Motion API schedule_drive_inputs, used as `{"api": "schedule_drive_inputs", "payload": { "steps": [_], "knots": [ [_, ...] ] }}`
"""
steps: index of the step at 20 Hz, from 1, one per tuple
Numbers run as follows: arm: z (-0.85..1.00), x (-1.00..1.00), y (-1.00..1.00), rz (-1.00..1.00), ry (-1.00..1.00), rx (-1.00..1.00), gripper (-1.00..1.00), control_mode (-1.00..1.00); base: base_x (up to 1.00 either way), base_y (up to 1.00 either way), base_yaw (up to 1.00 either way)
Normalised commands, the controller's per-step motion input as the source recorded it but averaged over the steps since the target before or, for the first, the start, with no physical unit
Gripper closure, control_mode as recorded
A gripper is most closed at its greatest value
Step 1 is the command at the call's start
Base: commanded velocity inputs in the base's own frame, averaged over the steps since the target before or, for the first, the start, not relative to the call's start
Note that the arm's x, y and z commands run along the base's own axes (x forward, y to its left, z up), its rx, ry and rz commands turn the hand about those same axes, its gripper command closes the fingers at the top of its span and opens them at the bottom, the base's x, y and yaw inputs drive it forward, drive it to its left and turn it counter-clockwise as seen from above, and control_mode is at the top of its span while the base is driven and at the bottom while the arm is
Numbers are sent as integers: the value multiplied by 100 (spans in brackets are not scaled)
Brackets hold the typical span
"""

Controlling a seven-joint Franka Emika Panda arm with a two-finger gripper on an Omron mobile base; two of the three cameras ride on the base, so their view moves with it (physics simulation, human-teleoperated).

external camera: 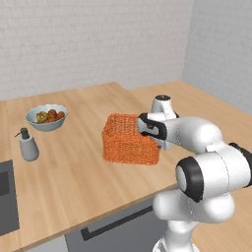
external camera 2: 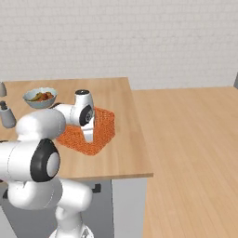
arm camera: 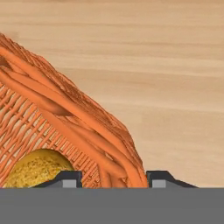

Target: Open the cabinet, pick up the bread from the cabinet and place it in the basket. Then move the basket to the dining counter.

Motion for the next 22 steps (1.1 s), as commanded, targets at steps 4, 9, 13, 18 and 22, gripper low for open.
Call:
{"api": "schedule_drive_inputs", "payload": {
  "steps": [4, 9, 13, 18, 22],
  "knots": [
    [51, -12, 3, 0, 0, -4, -100, -100, 0, 0, 0],
    [98, -56, -1, 0, -5, 0, -100, -100, 0, 0, 0],
    [100, -89, 15, 4, -8, 0, -100, -100, 0, 0, 0],
    [100, -97, 42, 17, -6, -5, -100, -100, 0, 0, 0],
    [98, -96, 63, 33, -8, -14, -100, -100, 0, 0, 0]
  ]
}}
